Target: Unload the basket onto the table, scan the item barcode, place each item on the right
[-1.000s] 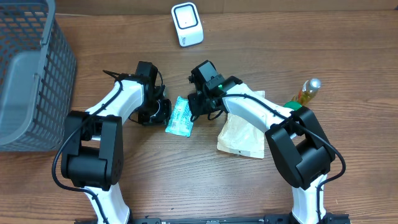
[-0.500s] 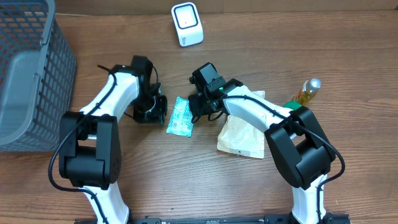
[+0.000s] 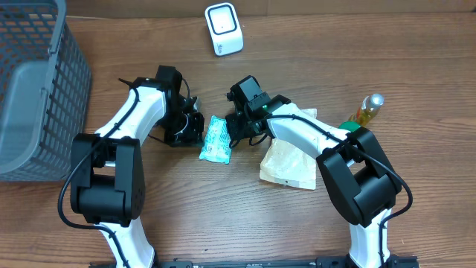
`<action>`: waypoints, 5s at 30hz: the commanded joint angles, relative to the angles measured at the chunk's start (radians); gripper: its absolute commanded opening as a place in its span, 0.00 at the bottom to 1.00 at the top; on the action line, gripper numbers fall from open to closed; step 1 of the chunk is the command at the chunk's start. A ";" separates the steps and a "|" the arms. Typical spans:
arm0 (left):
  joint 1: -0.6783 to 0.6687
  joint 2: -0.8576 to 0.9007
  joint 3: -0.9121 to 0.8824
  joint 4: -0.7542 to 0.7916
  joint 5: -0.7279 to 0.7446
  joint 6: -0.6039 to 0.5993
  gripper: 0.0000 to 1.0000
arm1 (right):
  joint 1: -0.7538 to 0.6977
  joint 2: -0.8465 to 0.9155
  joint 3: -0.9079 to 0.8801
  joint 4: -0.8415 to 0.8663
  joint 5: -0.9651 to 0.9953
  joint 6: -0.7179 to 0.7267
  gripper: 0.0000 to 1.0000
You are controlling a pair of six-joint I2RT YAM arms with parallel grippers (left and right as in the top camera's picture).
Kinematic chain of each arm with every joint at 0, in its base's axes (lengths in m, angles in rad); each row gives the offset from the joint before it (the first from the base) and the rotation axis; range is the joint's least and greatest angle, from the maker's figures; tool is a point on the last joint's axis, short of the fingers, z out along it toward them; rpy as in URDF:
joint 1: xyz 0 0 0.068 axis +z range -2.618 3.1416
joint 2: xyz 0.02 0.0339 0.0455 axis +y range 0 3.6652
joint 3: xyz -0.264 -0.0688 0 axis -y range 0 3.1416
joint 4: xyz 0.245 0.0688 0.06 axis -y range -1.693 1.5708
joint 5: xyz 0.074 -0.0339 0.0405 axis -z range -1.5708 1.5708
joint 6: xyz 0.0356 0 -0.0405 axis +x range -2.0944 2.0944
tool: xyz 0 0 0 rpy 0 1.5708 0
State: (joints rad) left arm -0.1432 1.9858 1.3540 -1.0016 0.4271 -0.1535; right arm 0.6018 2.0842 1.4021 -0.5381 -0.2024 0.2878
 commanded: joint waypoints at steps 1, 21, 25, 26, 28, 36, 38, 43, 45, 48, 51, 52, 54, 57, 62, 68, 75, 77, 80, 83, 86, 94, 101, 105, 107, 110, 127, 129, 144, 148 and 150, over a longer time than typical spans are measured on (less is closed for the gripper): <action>-0.003 -0.024 -0.036 0.018 0.031 0.019 0.04 | 0.000 0.005 -0.037 -0.010 0.019 0.000 0.11; 0.026 -0.018 -0.076 0.098 0.454 0.184 0.04 | 0.000 0.005 -0.040 -0.006 0.019 0.000 0.12; 0.034 0.001 -0.081 0.098 0.453 0.187 0.04 | 0.000 0.005 -0.040 -0.005 0.019 0.000 0.12; 0.034 0.006 -0.084 0.099 0.453 0.189 0.04 | 0.000 0.005 -0.040 -0.005 0.019 0.000 0.12; 0.034 0.021 -0.089 0.103 0.454 0.196 0.04 | 0.000 0.005 -0.040 -0.005 0.019 0.000 0.12; 0.040 0.103 -0.091 0.135 0.457 0.196 0.04 | 0.000 0.005 -0.040 -0.006 0.019 0.000 0.12; 0.045 0.124 -0.091 0.135 0.458 0.196 0.04 | 0.000 0.005 -0.040 -0.006 0.019 0.000 0.12; 0.053 0.192 -0.092 0.139 0.457 0.224 0.04 | 0.000 0.005 -0.040 -0.005 0.019 0.000 0.13; 0.053 0.225 -0.092 0.145 0.457 0.240 0.04 | 0.000 0.005 -0.040 -0.004 0.019 0.000 0.13; 0.054 0.293 -0.092 0.151 0.469 0.244 0.04 | 0.000 0.005 -0.040 -0.004 0.019 0.000 0.13; 0.067 0.309 -0.091 0.145 0.463 0.254 0.04 | 0.000 0.005 -0.040 -0.005 0.019 0.000 0.13; 0.077 0.306 -0.089 0.137 0.464 0.264 0.04 | 0.000 0.005 -0.040 -0.005 0.019 0.000 0.13; 0.107 0.287 -0.086 0.116 0.464 0.278 0.04 | 0.000 0.005 -0.040 -0.005 0.019 0.000 0.13; 0.166 0.247 -0.086 0.092 0.467 0.282 0.04 | 0.000 0.005 -0.040 -0.005 0.019 0.000 0.13; 0.251 0.191 -0.086 -0.005 0.472 0.385 0.04 | 0.000 0.005 -0.040 0.000 0.019 0.000 0.13; 0.287 0.164 -0.086 -0.094 0.497 0.469 0.04 | 0.000 0.005 -0.040 0.006 0.019 0.000 0.13; 0.255 0.164 -0.086 -0.091 0.537 0.469 0.04 | 0.000 0.005 -0.040 0.006 0.019 0.000 0.13; 0.247 0.164 -0.086 -0.074 0.543 0.467 0.04 | 0.000 0.005 -0.040 0.006 0.019 0.000 0.13; 0.246 0.164 -0.086 -0.050 0.584 0.465 0.04 | 0.000 0.005 -0.040 0.008 0.019 0.000 0.13; 0.249 0.164 -0.082 -0.036 0.653 0.463 0.04 | 0.000 0.005 -0.040 0.010 0.019 0.000 0.13; 0.248 0.164 -0.081 -0.009 0.707 0.454 0.04 | 0.000 0.005 -0.040 0.010 0.019 0.000 0.13; 0.204 0.166 -0.082 0.150 0.649 0.266 0.04 | 0.000 0.005 -0.040 0.014 0.019 0.000 0.13; 0.143 0.166 -0.082 0.217 0.545 0.182 0.04 | 0.000 0.005 -0.040 0.013 0.019 -0.001 0.13; 0.138 0.166 -0.082 0.217 0.429 0.151 0.04 | 0.000 0.005 -0.040 0.013 0.019 0.000 0.13; 0.140 0.166 -0.082 0.217 0.397 0.149 0.04 | 0.000 0.005 -0.040 0.013 0.019 -0.001 0.13; 0.159 0.166 -0.082 0.218 0.383 0.149 0.04 | 0.000 0.005 -0.040 0.013 0.019 -0.001 0.13; 0.272 0.166 -0.082 0.202 0.325 0.150 0.04 | 0.000 0.005 -0.040 0.013 0.019 -0.001 0.13; 0.267 0.166 -0.082 0.185 0.325 0.153 0.04 | 0.000 0.005 -0.040 0.013 0.019 0.000 0.13; 0.262 0.156 0.099 -0.164 0.391 0.276 0.04 | 0.000 0.005 -0.040 0.014 0.019 -0.001 0.13; 0.246 0.156 0.105 -0.222 0.436 0.327 0.04 | 0.000 0.005 -0.040 0.021 0.019 -0.001 0.15; 0.230 0.156 0.096 -0.222 0.430 0.340 0.04 | 0.000 0.005 -0.040 0.026 0.019 -0.001 0.18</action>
State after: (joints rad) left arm 0.1169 2.1559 1.4467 -1.2186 0.8196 0.1188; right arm 0.6037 2.0842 1.3884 -0.5156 -0.2070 0.2882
